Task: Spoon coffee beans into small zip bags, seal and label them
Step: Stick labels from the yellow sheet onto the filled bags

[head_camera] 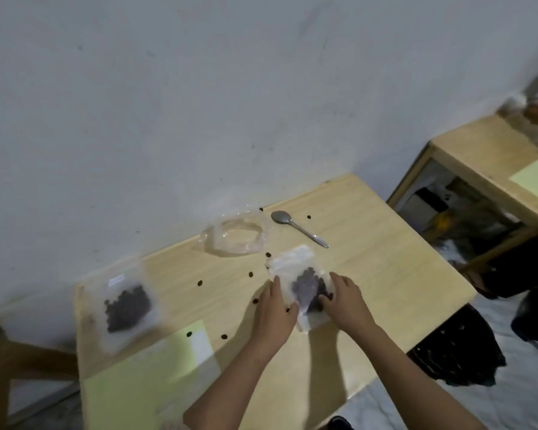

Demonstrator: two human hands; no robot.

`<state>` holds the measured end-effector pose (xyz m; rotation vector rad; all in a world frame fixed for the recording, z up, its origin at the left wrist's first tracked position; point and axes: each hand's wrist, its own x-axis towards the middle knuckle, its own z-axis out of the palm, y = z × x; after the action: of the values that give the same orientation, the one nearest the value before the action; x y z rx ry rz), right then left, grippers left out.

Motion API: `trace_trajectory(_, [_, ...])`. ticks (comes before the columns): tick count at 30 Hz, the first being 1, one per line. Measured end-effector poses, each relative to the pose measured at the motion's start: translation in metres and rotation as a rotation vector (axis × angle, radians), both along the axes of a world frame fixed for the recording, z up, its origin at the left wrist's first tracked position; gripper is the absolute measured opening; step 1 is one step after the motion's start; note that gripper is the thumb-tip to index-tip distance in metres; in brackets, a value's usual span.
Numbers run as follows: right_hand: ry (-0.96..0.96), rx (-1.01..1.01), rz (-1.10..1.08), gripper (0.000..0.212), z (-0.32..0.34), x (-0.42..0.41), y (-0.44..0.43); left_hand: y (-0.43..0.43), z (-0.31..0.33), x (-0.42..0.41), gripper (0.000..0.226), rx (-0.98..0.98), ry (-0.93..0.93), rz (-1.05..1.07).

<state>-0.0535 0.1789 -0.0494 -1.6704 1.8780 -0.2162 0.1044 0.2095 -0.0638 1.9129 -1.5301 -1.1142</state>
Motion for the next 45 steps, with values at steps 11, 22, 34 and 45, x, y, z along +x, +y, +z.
trace_trajectory(11, [-0.15,-0.155,-0.097,0.05,-0.008,0.014,0.008,-0.006,-0.005,-0.013,0.066,-0.071,0.091,0.031])
trace_trajectory(22, [-0.46,-0.257,0.167,0.028,0.033,0.125,0.04,0.039,0.054,0.11,0.036,-0.338,0.37,0.377])
trace_trajectory(34, [-0.331,0.028,0.84,0.033,-0.013,0.211,0.118,0.198,0.031,0.248,0.055,-0.326,0.267,0.918])
trace_trajectory(45, [-0.152,-0.043,0.986,0.009,-0.03,0.23,0.123,0.249,0.017,0.262,0.072,-0.275,0.274,0.982])
